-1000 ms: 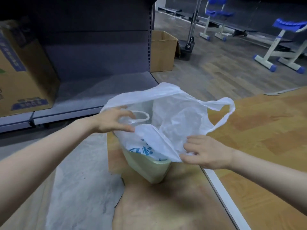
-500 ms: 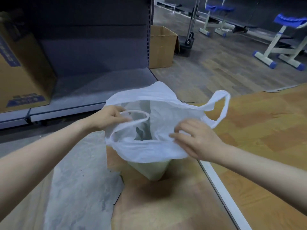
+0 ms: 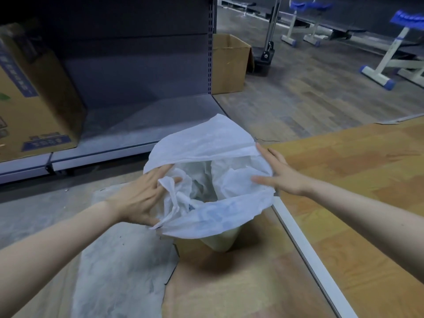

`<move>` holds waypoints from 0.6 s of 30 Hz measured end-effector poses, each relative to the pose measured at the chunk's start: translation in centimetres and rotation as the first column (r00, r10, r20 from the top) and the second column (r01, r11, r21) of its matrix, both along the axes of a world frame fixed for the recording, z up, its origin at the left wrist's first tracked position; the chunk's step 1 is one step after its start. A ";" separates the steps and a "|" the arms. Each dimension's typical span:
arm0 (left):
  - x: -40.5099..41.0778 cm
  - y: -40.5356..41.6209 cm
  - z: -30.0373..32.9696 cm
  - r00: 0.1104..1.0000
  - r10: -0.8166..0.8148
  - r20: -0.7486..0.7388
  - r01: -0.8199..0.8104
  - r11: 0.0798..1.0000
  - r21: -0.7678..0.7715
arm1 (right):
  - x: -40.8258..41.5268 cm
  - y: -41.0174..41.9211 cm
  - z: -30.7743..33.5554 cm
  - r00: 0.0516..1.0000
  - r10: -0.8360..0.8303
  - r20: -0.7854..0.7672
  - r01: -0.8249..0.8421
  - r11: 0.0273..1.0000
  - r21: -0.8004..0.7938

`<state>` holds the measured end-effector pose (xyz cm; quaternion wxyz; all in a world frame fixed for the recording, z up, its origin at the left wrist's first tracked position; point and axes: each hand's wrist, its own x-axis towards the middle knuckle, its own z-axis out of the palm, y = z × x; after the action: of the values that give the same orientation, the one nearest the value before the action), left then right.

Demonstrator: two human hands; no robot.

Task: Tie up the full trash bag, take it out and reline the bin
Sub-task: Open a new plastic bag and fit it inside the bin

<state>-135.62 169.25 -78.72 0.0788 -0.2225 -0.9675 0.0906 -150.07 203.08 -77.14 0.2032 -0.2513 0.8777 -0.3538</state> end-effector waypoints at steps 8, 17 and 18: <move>1.2 0.0 -3.1 0.940 -0.228 -0.254 0.260 0.960 0.099 | 0.1 0.0 -1.8 0.936 -0.185 -0.300 0.144 0.977 -0.154; 3.2 2.1 -0.3 0.909 -0.398 -0.124 0.417 0.861 0.291 | 0.8 2.4 0.2 0.596 -0.013 -0.803 0.149 0.984 0.095; 3.3 2.4 0.1 0.921 -0.369 -0.121 0.387 0.844 0.371 | 1.4 2.0 1.1 0.519 0.041 -0.854 0.039 0.997 0.071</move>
<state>-132.32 171.69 -78.65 0.1595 -0.3864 -0.9011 -0.1151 -148.69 205.08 -76.06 -0.2433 -0.3845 0.8779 -0.1490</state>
